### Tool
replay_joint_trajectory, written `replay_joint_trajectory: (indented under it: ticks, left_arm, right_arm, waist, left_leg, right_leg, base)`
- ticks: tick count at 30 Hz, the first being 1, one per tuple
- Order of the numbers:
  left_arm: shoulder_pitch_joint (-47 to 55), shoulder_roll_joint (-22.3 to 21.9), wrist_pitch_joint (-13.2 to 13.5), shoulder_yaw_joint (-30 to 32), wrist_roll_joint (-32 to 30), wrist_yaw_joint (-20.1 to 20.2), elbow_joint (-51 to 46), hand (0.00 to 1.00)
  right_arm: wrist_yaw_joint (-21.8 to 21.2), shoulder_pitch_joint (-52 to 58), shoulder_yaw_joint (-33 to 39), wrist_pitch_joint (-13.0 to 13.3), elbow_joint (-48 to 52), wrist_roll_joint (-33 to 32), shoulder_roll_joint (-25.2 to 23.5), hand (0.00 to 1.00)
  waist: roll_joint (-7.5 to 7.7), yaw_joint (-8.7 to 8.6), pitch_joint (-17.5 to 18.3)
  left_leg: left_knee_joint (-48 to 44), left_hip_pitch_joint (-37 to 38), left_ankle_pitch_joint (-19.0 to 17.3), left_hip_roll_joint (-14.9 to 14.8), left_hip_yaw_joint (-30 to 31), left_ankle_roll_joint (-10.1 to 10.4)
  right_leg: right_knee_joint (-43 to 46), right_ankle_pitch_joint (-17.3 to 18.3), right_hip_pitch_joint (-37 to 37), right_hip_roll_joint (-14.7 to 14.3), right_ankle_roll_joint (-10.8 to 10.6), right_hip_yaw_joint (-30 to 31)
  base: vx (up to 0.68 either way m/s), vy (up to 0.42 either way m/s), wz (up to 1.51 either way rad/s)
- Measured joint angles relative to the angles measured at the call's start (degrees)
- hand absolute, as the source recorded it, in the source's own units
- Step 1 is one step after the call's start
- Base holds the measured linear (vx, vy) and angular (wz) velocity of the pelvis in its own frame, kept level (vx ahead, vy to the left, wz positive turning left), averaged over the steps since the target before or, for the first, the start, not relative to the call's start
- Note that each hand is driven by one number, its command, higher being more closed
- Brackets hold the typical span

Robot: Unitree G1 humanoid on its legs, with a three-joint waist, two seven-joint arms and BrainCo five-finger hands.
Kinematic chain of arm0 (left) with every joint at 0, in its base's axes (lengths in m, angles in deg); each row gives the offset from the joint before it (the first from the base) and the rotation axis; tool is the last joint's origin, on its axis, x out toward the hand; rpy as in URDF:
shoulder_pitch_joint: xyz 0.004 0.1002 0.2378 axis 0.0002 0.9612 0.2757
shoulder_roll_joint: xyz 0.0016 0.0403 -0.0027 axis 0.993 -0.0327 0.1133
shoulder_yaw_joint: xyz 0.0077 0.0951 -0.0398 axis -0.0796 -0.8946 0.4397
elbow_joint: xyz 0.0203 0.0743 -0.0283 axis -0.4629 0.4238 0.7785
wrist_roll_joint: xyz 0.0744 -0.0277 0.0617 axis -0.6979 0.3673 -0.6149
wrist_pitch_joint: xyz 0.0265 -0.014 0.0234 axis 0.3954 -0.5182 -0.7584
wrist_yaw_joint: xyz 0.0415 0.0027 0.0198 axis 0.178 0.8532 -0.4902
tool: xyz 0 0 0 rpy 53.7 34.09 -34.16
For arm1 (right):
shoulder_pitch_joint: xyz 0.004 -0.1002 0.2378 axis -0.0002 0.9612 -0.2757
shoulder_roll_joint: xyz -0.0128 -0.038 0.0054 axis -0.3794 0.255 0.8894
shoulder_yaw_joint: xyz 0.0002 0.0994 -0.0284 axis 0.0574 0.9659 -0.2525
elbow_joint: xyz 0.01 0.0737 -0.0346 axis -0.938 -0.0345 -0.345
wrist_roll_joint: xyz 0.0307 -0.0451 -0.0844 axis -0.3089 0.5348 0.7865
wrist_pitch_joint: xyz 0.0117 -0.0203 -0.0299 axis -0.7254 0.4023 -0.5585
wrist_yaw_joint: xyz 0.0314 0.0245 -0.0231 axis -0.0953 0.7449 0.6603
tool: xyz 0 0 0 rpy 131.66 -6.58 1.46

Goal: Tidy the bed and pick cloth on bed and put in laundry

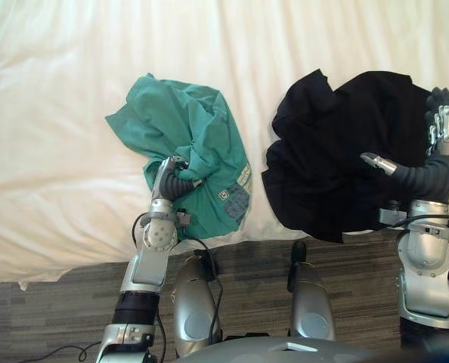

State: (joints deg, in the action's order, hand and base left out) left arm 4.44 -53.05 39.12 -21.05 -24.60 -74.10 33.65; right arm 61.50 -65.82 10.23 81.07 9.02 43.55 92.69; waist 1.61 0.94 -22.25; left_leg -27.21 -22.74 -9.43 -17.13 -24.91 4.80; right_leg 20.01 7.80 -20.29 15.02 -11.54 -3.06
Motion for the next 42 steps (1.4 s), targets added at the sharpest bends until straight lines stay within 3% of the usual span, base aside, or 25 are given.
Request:
replay_joint_trajectory:
  ticks: [8, 10, 16, 21, 26, 27, 32, 36, 42]
  left_arm:
    - [10.1, 1.7, 1.9, -1.1, 16.5, 5.3, -7.3, 1.0]
    - [12.3, 2.1, 2.0, -1.0, 23.4, 6.7, -9.2, 1.0]
    - [16.0, 2.4, 2.1, 1.2, 32.5, 8.9, -13.6, 1.0]
    - [17.2, 2.5, 2.3, 1.2, 35.8, 10.0, -16.9, 1.0]
    - [17.5, 2.5, 2.5, 1.1, 36.9, 10.8, -18.3, 1.0]
    - [17.5, 2.6, 2.5, 0.9, 36.9, 10.9, -18.3, 1.0]
    - [17.5, 3.4, 2.5, 0.6, 37.0, 11.0, -18.3, 1.0]
    - [17.5, 4.0, 2.5, 0.6, 38.3, 11.9, -18.6, 1.0]
    - [17.9, 4.0, 2.5, -0.2, 38.7, 13.0, -20.8, 1.0]
  right_arm:
    - [-1.8, -1.0, 0.0, -0.3, -6.9, 2.5, 8.2, 0.0]
    - [-2.3, -2.2, 0.3, -1.8, -11.0, 3.8, 9.0, 0.0]
    - [-3.3, -6.7, 0.5, -4.6, -20.6, 4.2, 11.5, 0.0]
    - [-3.5, -11.8, 0.8, -5.9, -26.4, 1.8, 14.8, 0.0]
    - [-3.6, -15.0, 0.8, -6.0, -28.9, -0.3, 15.1, 0.0]
    - [-3.7, -15.7, 0.7, -5.9, -30.2, -0.4, 15.1, 1.0]
    - [-4.0, -18.3, 0.3, -5.5, -34.1, -1.9, 15.9, 1.0]
    - [-5.4, -21.4, 0.2, -4.4, -38.2, -4.8, 20.5, 1.0]
    - [-7.1, -24.4, -3.2, -4.2, -42.8, -4.0, 21.6, 1.0]
  waist:
    - [-0.24, 0.3, -0.2]
    - [-0.27, 1.04, -0.4]
    - [-0.39, 2.44, -1.6]
    - [-1.52, 3.19, -3.0]
    - [-1.92, 3.23, -3.2]
    - [-1.93, 3.21, -3.2]
    - [-2.03, 3.29, -3.2]
    - [-2.37, 3.3, -3.2]
    - [-2.46, 3.5, -3.2]
  left_leg:
    - [1.7, -0.3, 1.1, 1.2, 1.8, -0.2]
    - [2.7, -0.3, 1.9, 1.3, 2.1, -0.1]
    - [5.7, -0.8, 4.6, 2.2, 3.5, 0.3]
    - [8.0, -2.5, 7.1, 2.5, 4.0, 0.3]
    - [9.7, -4.0, 8.7, 3.0, 4.5, 0.3]
    - [10.4, -4.5, 9.3, 3.1, 4.6, 0.3]
    - [12.2, -4.3, 10.7, 3.5, 4.8, 0.4]
    - [15.5, -4.0, 13.3, 4.1, 5.0, 0.4]
    - [17.2, -2.8, 14.4, 4.3, 5.0, 0.5]
  right_leg:
    - [1.0, 0.7, 0.6, 1.0, 0.6, -3.1]
    - [1.2, 1.0, 0.7, 1.1, 1.0, -3.9]
    - [3.1, 2.7, -0.6, 1.6, 1.7, -5.5]
    - [4.5, 2.9, -3.3, 1.4, 2.0, -5.9]
    - [5.1, 3.1, -5.4, 1.4, 2.3, -6.0]
    - [5.1, 3.1, -6.1, 1.5, 2.3, -6.2]
    - [5.5, 3.2, -6.7, 1.5, 2.4, -6.4]
    - [6.1, 3.4, -7.8, 1.7, 2.8, -6.8]
    - [6.5, 3.5, -7.4, 1.6, 3.0, -7.0]
  base:
    - [0.03, -0.017, 0.17]
    - [0.0, -0.04, 0.17]
    - [-0.02, -0.054, 0.16]
    - [-0.03, -0.056, 0.08]
    - [-0.01, -0.027, 0.06]
    - [0.01, -0.013, 0.07]
    - [0.01, -0.018, 0.04]
    - [0.0, -0.036, 0.07]
    - [0.02, -0.027, 0.01]
